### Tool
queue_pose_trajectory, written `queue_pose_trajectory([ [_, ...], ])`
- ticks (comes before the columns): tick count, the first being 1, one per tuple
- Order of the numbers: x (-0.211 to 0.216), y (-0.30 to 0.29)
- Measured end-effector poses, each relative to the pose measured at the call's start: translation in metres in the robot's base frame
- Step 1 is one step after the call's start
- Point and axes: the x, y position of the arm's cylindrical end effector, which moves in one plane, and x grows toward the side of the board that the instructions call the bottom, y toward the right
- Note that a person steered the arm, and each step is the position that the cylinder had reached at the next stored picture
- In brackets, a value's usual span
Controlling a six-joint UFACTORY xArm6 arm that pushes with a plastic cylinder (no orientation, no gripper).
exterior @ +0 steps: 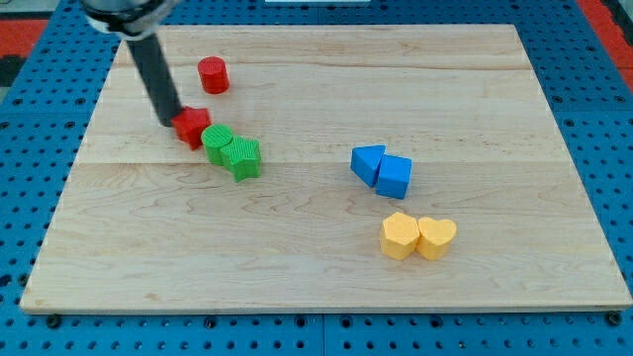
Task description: Move the red circle to the right of the red star
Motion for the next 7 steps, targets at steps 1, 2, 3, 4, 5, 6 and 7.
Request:
queue_pose_trajectory([
  [1, -0.057, -0.003],
  [2, -0.13, -0.02],
  [3, -0.14, 0.034],
  [4, -0.084, 0.034],
  [5, -0.144, 0.033],
  [6, -0.121, -0.018],
  [7, -0.083, -0.012],
])
